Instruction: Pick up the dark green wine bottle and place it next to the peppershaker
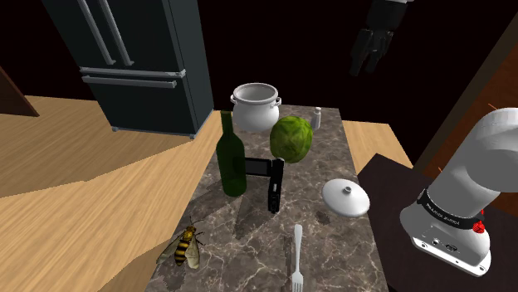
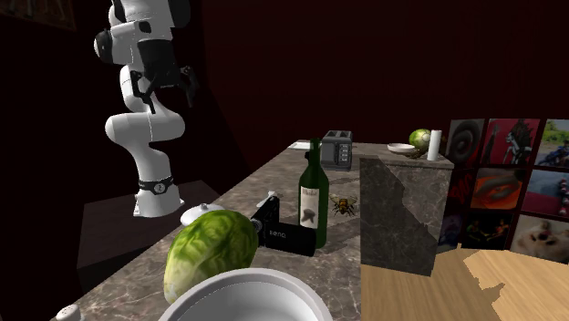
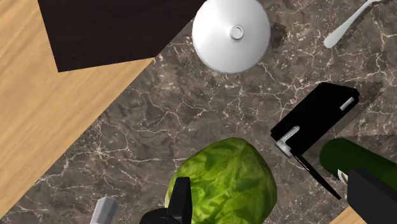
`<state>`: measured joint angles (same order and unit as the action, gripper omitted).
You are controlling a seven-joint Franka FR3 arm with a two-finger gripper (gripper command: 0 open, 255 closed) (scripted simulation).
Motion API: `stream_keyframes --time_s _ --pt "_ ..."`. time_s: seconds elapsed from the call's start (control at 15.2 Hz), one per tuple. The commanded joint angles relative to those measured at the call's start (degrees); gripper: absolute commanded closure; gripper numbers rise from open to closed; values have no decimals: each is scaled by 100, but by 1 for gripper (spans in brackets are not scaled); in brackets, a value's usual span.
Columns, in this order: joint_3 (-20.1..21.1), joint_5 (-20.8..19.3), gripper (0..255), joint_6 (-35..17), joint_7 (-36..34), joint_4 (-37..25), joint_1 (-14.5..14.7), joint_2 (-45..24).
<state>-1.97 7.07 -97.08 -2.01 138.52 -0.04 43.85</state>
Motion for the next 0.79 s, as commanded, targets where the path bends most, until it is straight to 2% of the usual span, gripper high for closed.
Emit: stream_keyframes --time_s 0.0,0.4,0.73 --pt "0 0 0 0 0 0 0 0" --pt "592 221 0 -365 -515 -655 261 -1114" --pt "1038 248 0 -555 -957 -1377 419 -2113"
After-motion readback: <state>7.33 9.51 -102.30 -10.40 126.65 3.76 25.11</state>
